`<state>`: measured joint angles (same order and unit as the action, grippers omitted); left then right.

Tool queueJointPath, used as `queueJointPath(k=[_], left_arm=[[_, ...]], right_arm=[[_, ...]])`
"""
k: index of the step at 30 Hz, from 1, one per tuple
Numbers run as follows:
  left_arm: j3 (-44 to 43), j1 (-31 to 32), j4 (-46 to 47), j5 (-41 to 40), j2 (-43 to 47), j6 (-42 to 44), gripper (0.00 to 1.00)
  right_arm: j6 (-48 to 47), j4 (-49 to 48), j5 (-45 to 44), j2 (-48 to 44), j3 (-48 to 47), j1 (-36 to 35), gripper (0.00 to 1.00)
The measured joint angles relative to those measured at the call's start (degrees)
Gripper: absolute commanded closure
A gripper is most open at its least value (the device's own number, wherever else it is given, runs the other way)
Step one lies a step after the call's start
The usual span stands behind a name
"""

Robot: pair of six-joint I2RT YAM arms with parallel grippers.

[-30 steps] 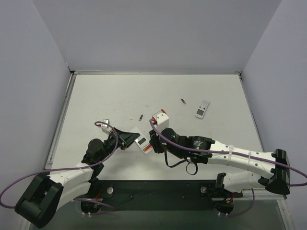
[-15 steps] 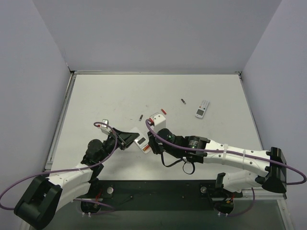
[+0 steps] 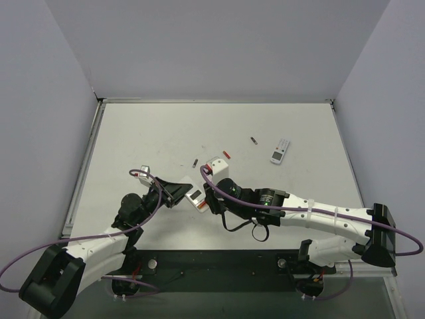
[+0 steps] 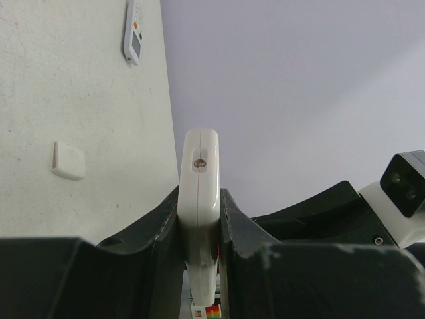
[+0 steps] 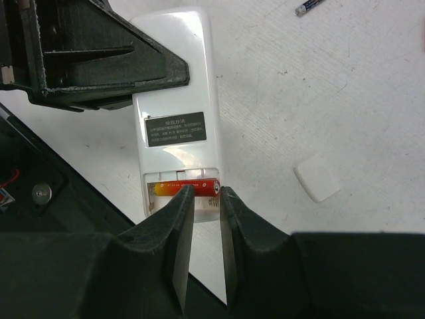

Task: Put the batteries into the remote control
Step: Load the battery into the remote control.

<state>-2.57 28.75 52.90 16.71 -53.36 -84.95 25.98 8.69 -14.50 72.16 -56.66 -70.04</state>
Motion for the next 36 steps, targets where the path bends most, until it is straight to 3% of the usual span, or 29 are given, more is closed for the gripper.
queueJointPath(k=[7,22,36], left_arm=[[0.0,0.0,-0.02,-0.04,0.46,-0.11,1.0],[0.31,-0.02,-0.98,-0.7,1.01,-0.07,1.0],[1.22,-0.24,-3.23,-3.3,3.52,0.9,1.0]], right_arm=[[0.0,-0.37,0.46,0.79,0.0,0.0,0.83],[-0.09,-0.37,1.03,1.33,0.0,0.33,0.99],[-0.31,-0.11,1.79,4.37,-1.64,0.83,1.0]])
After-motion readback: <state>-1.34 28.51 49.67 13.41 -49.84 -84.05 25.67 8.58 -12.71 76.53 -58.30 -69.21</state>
